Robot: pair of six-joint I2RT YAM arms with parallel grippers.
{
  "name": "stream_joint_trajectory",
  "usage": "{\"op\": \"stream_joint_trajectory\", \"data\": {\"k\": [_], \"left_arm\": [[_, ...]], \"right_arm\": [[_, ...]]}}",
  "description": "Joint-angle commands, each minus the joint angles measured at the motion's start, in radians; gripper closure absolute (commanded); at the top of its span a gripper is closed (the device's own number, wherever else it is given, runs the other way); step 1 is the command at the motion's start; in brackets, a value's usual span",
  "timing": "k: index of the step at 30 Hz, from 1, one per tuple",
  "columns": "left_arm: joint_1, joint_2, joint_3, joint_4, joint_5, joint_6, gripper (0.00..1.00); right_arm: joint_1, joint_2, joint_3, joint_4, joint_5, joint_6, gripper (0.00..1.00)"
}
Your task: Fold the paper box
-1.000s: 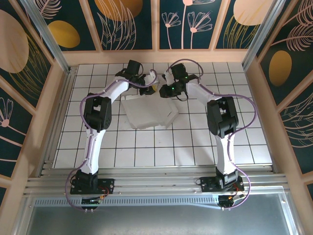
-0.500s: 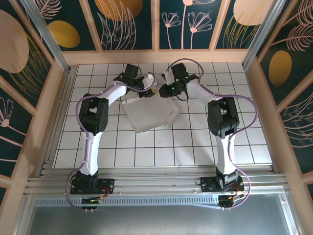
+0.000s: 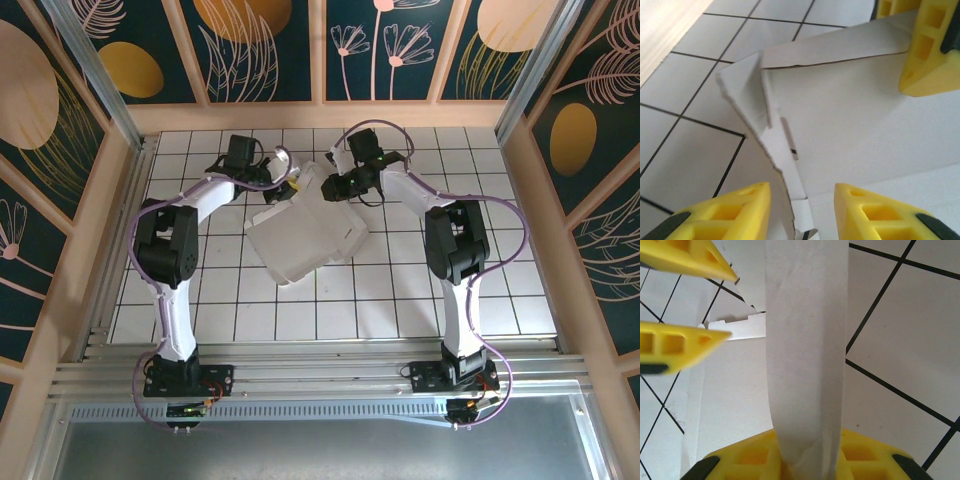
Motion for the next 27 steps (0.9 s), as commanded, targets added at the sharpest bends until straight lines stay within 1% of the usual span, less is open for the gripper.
{"op": "stream_joint_trajectory", "data": {"k": [1,6,8,10,13,15,18,24,27], "left_arm": [[0.039,-0.052,-0.024,0.105,0.112,-0.104,0.62],[0.073,-0.019,0.04,0.114,0.122,-0.194,0.63],[0.081,0.031,0.103,0.128,0.082,-0.276,0.64],[0.083,0.102,0.201,0.094,0.057,-0.323,0.66],[0.083,0.224,0.366,-0.008,0.11,-0.314,0.66],[0.083,0.275,0.439,-0.058,0.159,-0.303,0.66],[0.081,0.325,0.49,-0.113,0.216,-0.246,0.66],[0.071,0.343,0.51,-0.338,0.347,0.056,0.68],[0.069,0.362,0.552,-0.453,0.395,0.137,0.69]], "right_arm": [[0.008,-0.052,0.002,-0.009,-0.024,-0.021,0.79],[0.008,-0.05,0.006,-0.012,-0.022,-0.021,0.79],[0.007,-0.05,0.008,-0.013,-0.022,-0.022,0.79],[0.007,-0.049,0.01,-0.017,-0.024,-0.022,0.79],[0.009,-0.053,0.011,-0.02,-0.024,-0.024,0.79],[0.009,-0.053,0.01,-0.02,-0.022,-0.022,0.79],[0.012,-0.053,0.014,-0.022,-0.024,-0.022,0.79],[0.012,-0.045,0.026,-0.029,-0.019,-0.025,0.79],[0.013,-0.039,0.032,-0.031,-0.019,-0.024,0.79]]}}
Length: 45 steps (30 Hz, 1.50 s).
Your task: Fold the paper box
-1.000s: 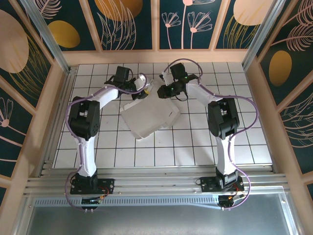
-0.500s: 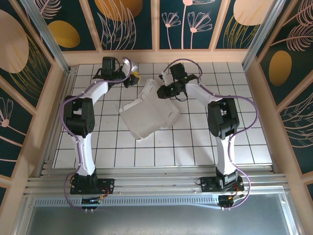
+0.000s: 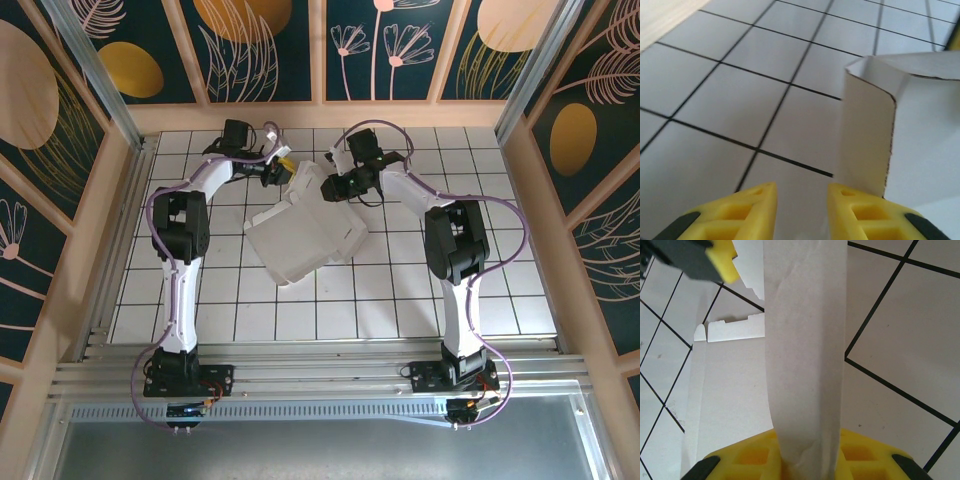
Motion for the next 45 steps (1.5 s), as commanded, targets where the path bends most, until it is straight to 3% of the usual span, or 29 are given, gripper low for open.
{"op": "stream_joint_trajectory", "data": {"k": [1,7,15,21,28,33,45], "left_arm": [[-0.009,0.031,0.087,-0.19,0.126,0.183,0.7],[-0.033,0.067,0.152,-0.251,0.089,0.197,0.71],[-0.06,0.084,0.182,-0.41,0.032,0.405,0.76],[-0.061,0.087,0.18,-0.376,-0.022,0.389,0.81],[-0.074,0.085,0.124,-0.28,-0.131,0.361,0.83],[-0.079,0.083,0.108,-0.27,-0.097,0.365,0.75],[-0.092,0.079,0.111,-0.402,-0.006,0.498,0.75]], "right_arm": [[0.011,-0.037,0.034,-0.03,-0.019,-0.024,0.79],[0.016,-0.037,0.044,-0.037,-0.015,-0.024,0.79],[0.059,-0.058,0.05,-0.045,0.102,-0.057,0.81],[0.109,-0.049,0.105,-0.086,0.195,-0.105,0.82],[0.129,-0.042,0.147,-0.109,0.184,-0.112,0.8],[0.132,-0.032,0.138,-0.111,0.183,-0.112,0.8],[0.132,-0.027,0.147,-0.113,0.194,-0.115,0.8]]}}
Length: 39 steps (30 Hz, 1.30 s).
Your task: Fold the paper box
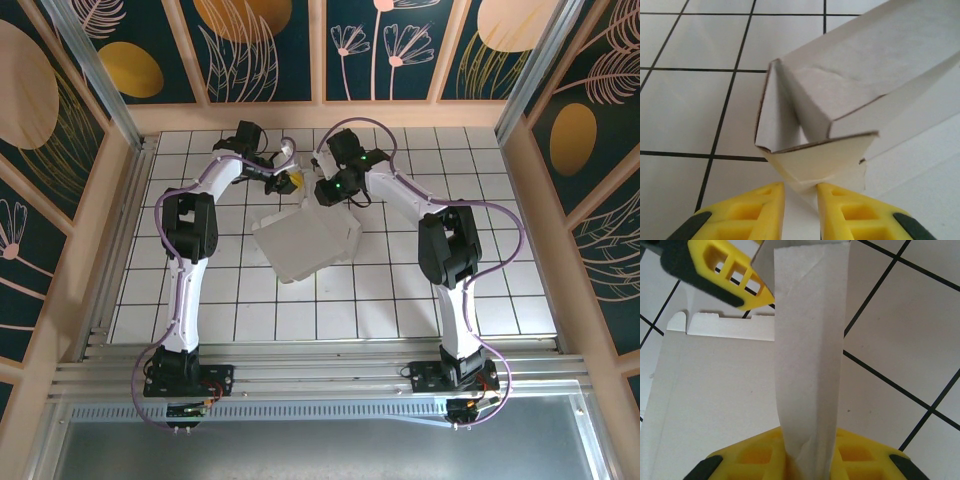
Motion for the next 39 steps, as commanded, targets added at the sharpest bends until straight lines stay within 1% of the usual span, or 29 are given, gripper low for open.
{"op": "stream_joint_trajectory", "data": {"k": [1,4,9,15,17,21,23,26,30,32,36,39], "left_arm": [[-0.04,0.024,-0.013,-0.123,0.051,0.115,0.75],[-0.042,0.023,-0.004,-0.187,0.052,0.163,0.75],[-0.049,0.024,0.01,-0.175,0.056,0.151,0.75],[-0.063,0.017,-0.024,0.045,0.011,-0.078,0.76],[-0.073,0.01,-0.046,0.07,0.014,-0.083,0.74],[-0.082,-0.015,-0.103,0.144,0.04,-0.118,0.65],[-0.082,-0.022,-0.118,0.185,0.053,-0.148,0.64],[-0.083,-0.025,-0.13,0.222,0.061,-0.179,0.66],[-0.083,-0.031,-0.146,0.268,0.053,-0.222,0.74],[-0.083,-0.041,-0.163,0.293,0.049,-0.241,0.77],[-0.083,-0.052,-0.19,0.325,0.033,-0.264,0.79],[-0.083,-0.05,-0.187,0.328,0.02,-0.273,0.8]], "right_arm": [[0.032,-0.028,0.05,0.038,-0.043,-0.036,0.8],[0.032,-0.027,0.052,0.035,-0.038,-0.037,0.8],[0.033,-0.024,0.064,0.031,-0.044,-0.033,0.8],[0.034,-0.032,0.062,0.032,-0.052,-0.032,0.8],[0.035,-0.038,0.053,0.041,-0.054,-0.031,0.8],[0.035,-0.043,0.035,0.056,-0.065,-0.024,0.8],[0.034,-0.044,0.029,0.058,-0.064,-0.025,0.8],[0.032,-0.046,0.023,0.057,-0.061,-0.025,0.79],[0.027,-0.05,0.014,0.066,-0.069,-0.019,0.79],[0.024,-0.053,0.011,0.07,-0.079,-0.011,0.75],[0.011,-0.075,-0.005,0.083,-0.089,0.005,0.59],[0.001,-0.1,-0.013,0.089,-0.12,0.022,0.53]]}}
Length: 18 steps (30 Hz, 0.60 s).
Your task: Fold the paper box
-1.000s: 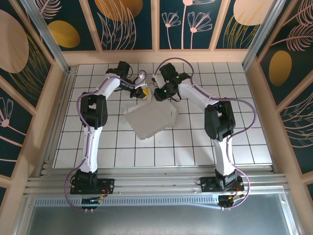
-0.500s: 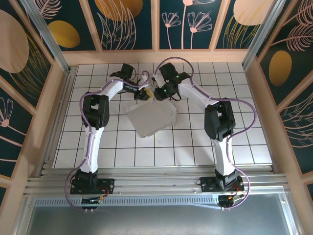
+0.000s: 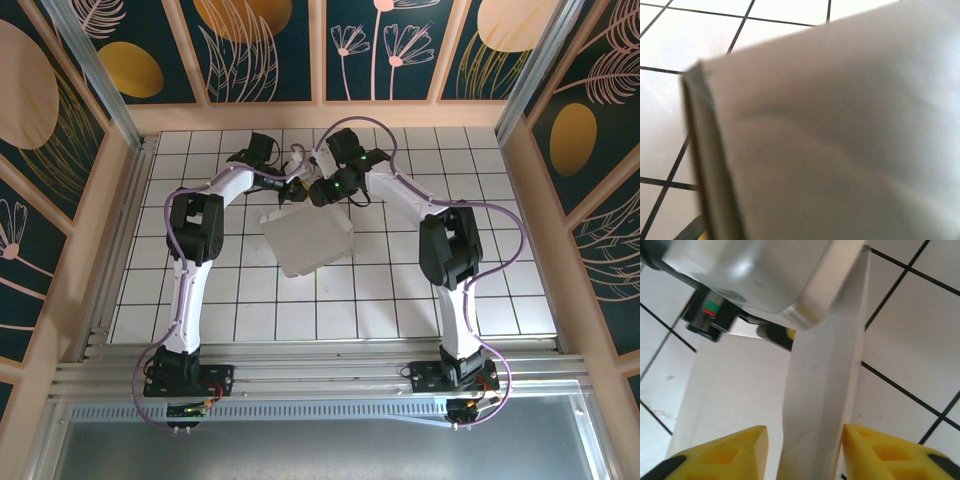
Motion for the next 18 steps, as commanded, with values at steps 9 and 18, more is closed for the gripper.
{"op": "stream_joint_trajectory", "data": {"k": [9,18], "left_arm": [[-0.025,-0.031,-0.014,0.044,-0.006,-0.042,0.81],[-0.025,-0.032,-0.015,0.057,-0.002,-0.061,0.81]], "right_arm": [[-0.075,-0.179,-0.135,0.199,-0.273,0.144,0.46],[-0.122,-0.217,-0.304,0.285,-0.254,0.207,0.52]]}}
